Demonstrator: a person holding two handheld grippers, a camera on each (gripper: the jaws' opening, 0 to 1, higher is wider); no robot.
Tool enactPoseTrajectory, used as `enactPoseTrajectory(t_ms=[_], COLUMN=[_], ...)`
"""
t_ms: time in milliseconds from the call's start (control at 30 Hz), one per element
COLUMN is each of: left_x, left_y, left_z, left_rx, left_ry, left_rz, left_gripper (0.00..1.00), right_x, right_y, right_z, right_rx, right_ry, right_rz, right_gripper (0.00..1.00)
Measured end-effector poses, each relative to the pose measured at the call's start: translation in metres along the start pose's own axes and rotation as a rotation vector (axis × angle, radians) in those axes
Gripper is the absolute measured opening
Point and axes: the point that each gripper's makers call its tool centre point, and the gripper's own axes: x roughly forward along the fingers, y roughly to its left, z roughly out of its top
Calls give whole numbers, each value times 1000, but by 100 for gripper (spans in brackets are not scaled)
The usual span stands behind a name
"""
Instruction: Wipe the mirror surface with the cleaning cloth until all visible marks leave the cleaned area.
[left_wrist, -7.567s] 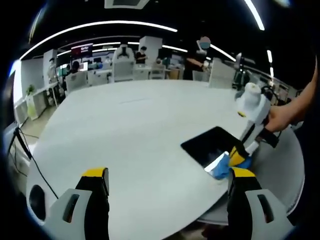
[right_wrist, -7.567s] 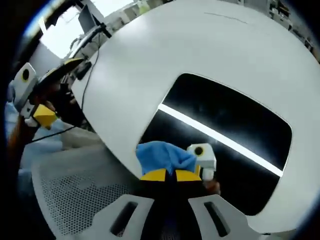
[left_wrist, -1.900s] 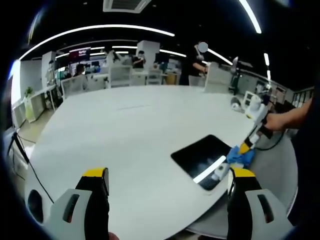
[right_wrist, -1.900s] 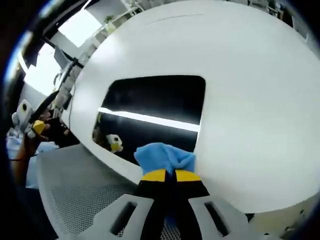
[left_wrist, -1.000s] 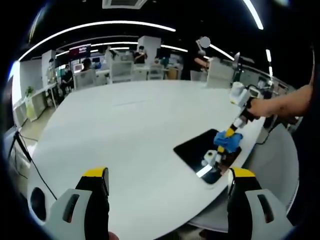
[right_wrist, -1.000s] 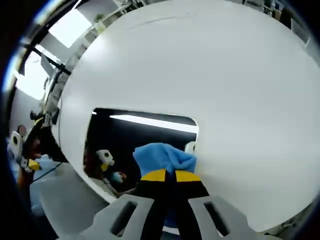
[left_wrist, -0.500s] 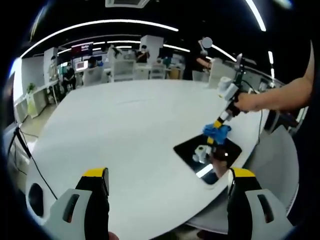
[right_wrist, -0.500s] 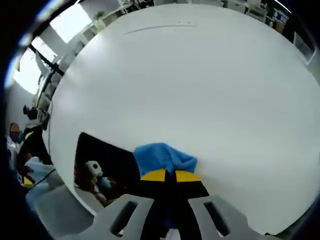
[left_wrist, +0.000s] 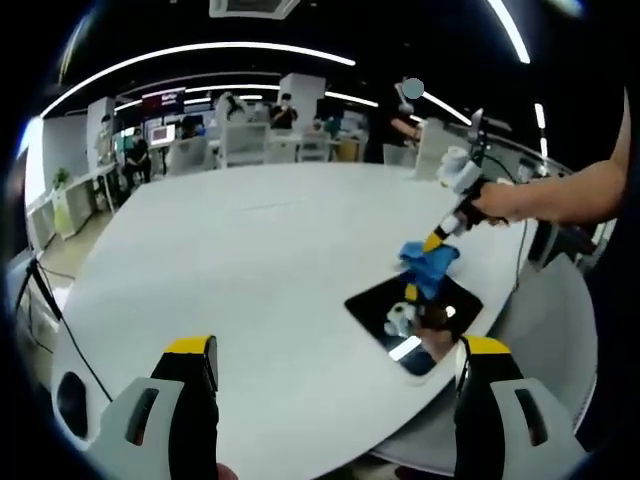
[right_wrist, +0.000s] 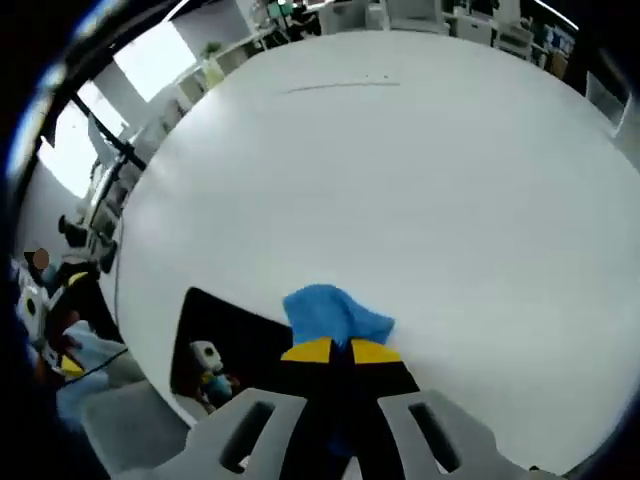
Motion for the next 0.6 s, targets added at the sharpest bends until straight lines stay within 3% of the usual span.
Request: enactPoseTrajectory(t_ms=[67, 133, 233, 267, 333, 400, 533, 600], left_x=[0, -1, -1, -1, 0, 1, 1, 1], left_y=[1, 0, 2, 3, 2, 3, 3, 4], left_z=[-1, -2, -1, -1, 0, 1, 1, 0], left_rx=[-4, 3, -4, -4, -2, 0, 3, 7], left_ry=[4, 11, 4, 4, 6, 6, 10, 14], left_rz=[1, -1, 3, 4, 2, 1, 0, 2], left_gripper=[100, 100, 100, 100, 100, 100, 100, 100], right_x=[-17, -34, -27, -21, -12, -7, 3, 8], right_y=[-7, -30, -63, -76, -95, -106, -111, -111], right_z=[15, 18, -6, -22, -39, -57, -70, -72], right_rx=[-39, -87, -45, 2, 52, 100, 162, 71], right_ry=[-53, -72, -13, 28, 51, 90, 97, 90], right_rz=[-15, -99, -127, -139, -155, -161, -126, -123], right_gripper=[0, 0, 0, 0, 0, 0, 0, 2])
